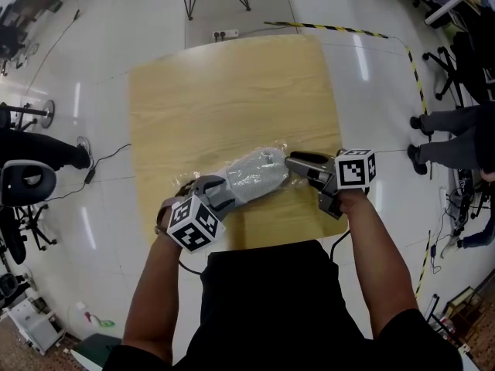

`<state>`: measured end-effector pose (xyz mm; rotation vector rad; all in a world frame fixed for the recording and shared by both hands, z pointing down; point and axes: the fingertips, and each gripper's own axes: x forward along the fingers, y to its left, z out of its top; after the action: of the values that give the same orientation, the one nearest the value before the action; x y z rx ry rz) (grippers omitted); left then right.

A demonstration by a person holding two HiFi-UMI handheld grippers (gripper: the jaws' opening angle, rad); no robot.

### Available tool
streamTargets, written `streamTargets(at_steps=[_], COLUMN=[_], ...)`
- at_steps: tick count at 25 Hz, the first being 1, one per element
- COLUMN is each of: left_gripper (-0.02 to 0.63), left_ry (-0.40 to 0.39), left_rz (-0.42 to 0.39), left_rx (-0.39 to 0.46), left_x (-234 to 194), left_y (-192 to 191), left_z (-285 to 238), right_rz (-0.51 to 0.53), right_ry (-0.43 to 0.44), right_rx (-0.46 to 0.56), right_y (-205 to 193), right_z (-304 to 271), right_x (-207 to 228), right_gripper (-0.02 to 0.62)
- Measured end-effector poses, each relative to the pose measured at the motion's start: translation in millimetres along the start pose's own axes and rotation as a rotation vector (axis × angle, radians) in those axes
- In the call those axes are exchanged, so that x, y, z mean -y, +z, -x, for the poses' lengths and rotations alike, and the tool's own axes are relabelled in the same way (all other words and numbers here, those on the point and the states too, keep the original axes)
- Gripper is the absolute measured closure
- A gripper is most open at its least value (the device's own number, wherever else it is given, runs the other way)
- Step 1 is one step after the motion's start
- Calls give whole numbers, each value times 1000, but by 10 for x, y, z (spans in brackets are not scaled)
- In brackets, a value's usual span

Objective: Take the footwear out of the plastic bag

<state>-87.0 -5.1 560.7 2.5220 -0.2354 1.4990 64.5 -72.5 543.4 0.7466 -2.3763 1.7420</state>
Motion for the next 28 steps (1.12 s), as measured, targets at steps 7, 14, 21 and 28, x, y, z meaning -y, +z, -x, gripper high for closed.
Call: streamTargets(at_steps=[7, 14, 21, 28], left_gripper=[396, 398, 417, 477], left_ry=[-4, 13, 59, 88], left_rz=[-3, -10, -52, -53], left_rx=[8, 9, 17, -19], left_x=[4, -11, 19, -38], left_y=[-47, -34, 51, -1], left_z=[-17, -16, 72, 75], right_rz=[-204, -363, -67, -241], right_ry=[163, 355, 177, 475], right_rx=[-36, 16, -199, -112], right_y=[169, 221, -329, -260], right_z=[-240, -84, 129, 50], right_x=[33, -1, -88, -358], right_gripper=[580, 474, 378, 592])
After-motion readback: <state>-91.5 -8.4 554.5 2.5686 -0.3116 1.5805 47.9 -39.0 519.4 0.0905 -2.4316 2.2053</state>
